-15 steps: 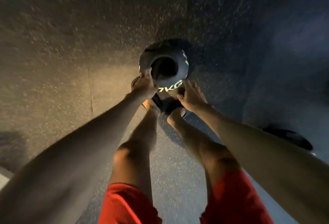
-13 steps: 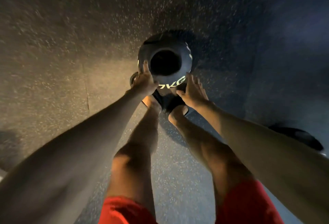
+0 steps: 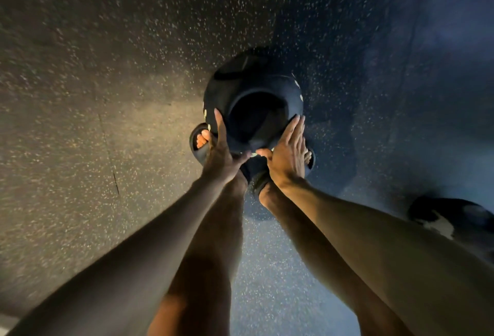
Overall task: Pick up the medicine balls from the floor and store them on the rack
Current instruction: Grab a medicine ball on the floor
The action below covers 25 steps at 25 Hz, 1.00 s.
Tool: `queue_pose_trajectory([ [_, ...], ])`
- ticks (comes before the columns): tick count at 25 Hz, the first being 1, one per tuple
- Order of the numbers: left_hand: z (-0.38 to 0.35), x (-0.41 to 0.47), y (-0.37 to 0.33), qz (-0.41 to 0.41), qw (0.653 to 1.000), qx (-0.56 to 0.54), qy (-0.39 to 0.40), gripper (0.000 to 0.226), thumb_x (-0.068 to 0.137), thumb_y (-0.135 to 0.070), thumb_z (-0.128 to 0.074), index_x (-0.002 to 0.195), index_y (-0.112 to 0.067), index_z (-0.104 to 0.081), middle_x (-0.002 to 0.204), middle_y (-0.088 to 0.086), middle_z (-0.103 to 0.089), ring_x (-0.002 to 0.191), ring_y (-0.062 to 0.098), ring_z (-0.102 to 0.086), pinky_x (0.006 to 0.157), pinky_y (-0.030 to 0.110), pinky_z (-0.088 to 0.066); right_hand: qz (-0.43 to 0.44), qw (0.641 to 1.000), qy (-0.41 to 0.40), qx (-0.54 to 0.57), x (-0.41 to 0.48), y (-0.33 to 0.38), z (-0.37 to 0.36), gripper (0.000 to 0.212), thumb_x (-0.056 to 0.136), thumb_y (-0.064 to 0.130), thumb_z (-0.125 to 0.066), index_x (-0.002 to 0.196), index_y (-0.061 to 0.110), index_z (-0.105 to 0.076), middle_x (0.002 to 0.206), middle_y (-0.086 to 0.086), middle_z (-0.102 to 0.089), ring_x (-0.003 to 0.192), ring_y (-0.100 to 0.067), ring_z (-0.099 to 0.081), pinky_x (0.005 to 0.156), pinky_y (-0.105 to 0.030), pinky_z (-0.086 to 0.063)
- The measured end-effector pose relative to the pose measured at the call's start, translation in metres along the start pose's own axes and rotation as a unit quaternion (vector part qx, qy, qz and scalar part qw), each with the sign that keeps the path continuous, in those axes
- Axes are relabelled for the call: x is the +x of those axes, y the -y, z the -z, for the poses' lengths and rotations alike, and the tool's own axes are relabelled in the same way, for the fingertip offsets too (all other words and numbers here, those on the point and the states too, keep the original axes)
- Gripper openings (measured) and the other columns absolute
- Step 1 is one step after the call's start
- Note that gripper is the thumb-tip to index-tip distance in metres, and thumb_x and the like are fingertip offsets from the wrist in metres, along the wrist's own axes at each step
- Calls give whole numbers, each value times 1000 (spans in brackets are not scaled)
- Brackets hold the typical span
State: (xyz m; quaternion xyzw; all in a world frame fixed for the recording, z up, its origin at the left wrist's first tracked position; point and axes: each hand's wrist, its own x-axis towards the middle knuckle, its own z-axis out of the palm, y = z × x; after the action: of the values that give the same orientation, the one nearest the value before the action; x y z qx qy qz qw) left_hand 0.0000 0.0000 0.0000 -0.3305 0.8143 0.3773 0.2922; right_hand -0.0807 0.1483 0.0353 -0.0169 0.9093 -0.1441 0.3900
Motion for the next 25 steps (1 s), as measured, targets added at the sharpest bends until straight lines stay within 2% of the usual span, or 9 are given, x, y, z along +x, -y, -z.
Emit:
queue_pose_trajectory([
  [3, 27, 1, -7, -54, 998, -15, 39, 129, 67, -69, -66, 154, -34, 23, 157, 25, -24, 142, 45, -29, 113, 59, -30, 17, 1000, -13, 8, 6, -1, 8, 118, 85, 54, -67, 158, -1, 8, 167, -24, 0, 155, -35, -6, 125, -50, -16],
  [5, 53, 24, -11, -96, 995, -9, 37, 129, 70, -65, -72, 152, -41, 23, 161, 21, -19, 144, 44, -27, 109, 63, -35, 42, 999, -26, 12, 16, 4, 18, 114, 84, 70, -50, 159, 3, 4, 167, -23, -4, 155, -35, -9, 125, -51, -15],
  [7, 79, 59, -17, -112, 992, -38, 43, 122, 71, -68, -70, 154, -44, 16, 164, 14, -17, 147, 38, -25, 110, 61, -36, 53, 996, -55, 36, 38, 18, 30, 109, 85, 77, -44, 161, 9, -3, 165, -22, -11, 152, -37, -16, 123, -53, -20],
  [10, 124, 121, -35, -83, 988, -109, 65, 106, 79, -64, -69, 159, -37, -4, 163, 6, -26, 147, 25, -30, 117, 47, -34, 26, 989, -109, 97, 94, 65, 52, 94, 92, 71, -46, 159, 14, -16, 162, -21, -22, 146, -41, -26, 115, -58, -29],
  [13, 153, 164, -75, -31, 988, -153, -8, 93, 81, -79, -50, 156, -31, -23, 156, 9, -38, 141, 30, -39, 111, 51, -41, 30, 980, -129, 150, 153, 118, 81, 76, 99, 59, -43, 158, 16, -22, 164, -16, -20, 151, -36, -17, 121, -56, -20],
  [16, 162, 180, -105, -18, 987, -155, -49, 82, 95, -62, -48, 160, -28, -11, 166, 12, -10, 151, 35, -14, 119, 55, -26, 114, 982, -127, 83, 175, 132, 97, 70, 101, 56, -40, 160, 25, -17, 168, -10, -10, 155, -32, -6, 124, -55, -12],
  [19, 177, 197, -107, -66, 984, -145, -80, 87, 92, -65, -49, 160, -27, -8, 167, 12, -3, 153, 32, -5, 121, 55, -19, 119, 986, -101, 53, 215, 145, 116, 72, 102, 60, -36, 161, 35, -4, 170, -1, -1, 156, -31, 0, 122, -61, -13],
  [21, 182, 215, -106, -82, 980, -148, -105, 87, 92, -65, -49, 159, -30, -7, 167, 12, 1, 153, 31, -2, 122, 54, -17, 89, 989, -83, 83, 259, 171, 136, 65, 103, 59, -31, 161, 38, -6, 169, -2, -7, 154, -32, -6, 118, -65, -19],
  [25, 192, 243, -125, -49, 968, -182, -163, 76, 92, -72, -42, 154, -48, -7, 167, 3, -4, 152, 31, -7, 119, 61, -19, 74, 994, -66, 38, 317, 208, 166, 55, 107, 51, -26, 159, 37, -19, 161, -9, -26, 144, -39, -27, 113, -64, -27],
])
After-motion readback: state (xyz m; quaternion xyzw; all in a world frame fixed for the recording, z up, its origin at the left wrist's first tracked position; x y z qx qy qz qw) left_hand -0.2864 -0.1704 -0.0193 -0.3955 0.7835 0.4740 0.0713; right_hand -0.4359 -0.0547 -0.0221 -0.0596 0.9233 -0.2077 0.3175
